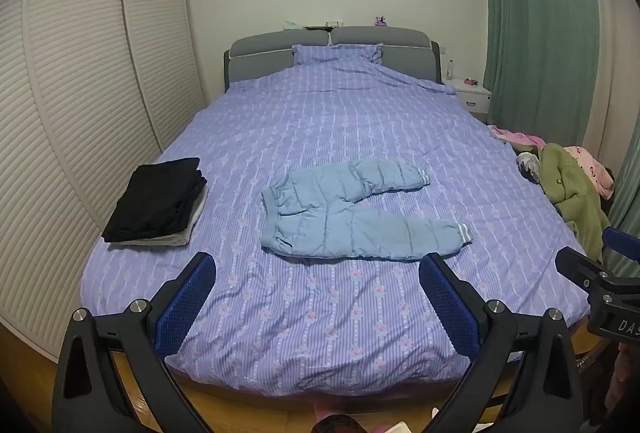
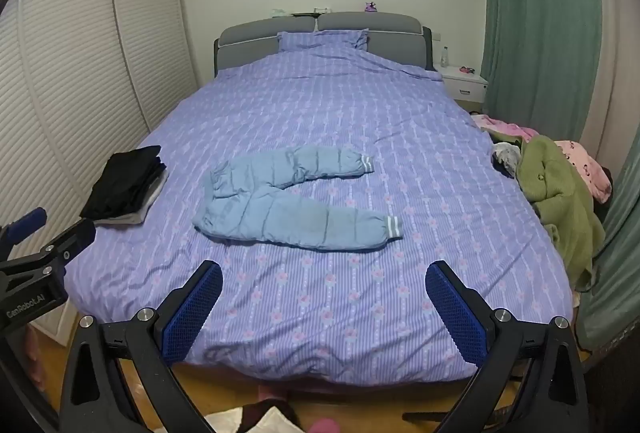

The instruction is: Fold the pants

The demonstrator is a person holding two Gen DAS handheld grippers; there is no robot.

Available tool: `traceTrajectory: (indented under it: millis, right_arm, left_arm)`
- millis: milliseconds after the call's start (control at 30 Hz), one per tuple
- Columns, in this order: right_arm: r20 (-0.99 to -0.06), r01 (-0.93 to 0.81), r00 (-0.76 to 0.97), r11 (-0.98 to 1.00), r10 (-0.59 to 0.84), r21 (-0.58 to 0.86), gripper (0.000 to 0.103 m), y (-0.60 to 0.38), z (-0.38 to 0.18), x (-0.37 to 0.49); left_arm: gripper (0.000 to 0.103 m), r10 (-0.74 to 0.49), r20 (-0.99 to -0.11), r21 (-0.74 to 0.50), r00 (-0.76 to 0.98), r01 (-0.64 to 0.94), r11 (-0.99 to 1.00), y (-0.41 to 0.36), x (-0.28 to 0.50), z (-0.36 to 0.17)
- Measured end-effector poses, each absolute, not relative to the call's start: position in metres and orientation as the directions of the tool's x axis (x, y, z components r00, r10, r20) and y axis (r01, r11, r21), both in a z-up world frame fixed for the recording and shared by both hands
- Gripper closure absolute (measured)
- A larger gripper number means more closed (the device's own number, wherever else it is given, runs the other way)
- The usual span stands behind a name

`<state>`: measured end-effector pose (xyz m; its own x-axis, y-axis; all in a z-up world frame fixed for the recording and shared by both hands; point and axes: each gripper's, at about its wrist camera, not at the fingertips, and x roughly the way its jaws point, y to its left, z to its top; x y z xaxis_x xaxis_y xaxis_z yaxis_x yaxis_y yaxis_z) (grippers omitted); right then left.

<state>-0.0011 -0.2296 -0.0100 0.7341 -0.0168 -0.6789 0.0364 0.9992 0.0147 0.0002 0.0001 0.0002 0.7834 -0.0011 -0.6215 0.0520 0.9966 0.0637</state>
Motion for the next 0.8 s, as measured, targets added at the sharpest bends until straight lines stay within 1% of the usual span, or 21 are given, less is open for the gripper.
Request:
traceTrajectory:
  millis: [800]
  right_arm:
    - [-0.679, 0.026, 0.734, 1.000, -0.010, 0.013, 0.000, -0.231, -0.011, 0.000]
  left_arm:
    - [0.000, -0.001, -0.621, 0.065, 0.784, 0.052, 0.997, 0.000, -0.001, 0.010]
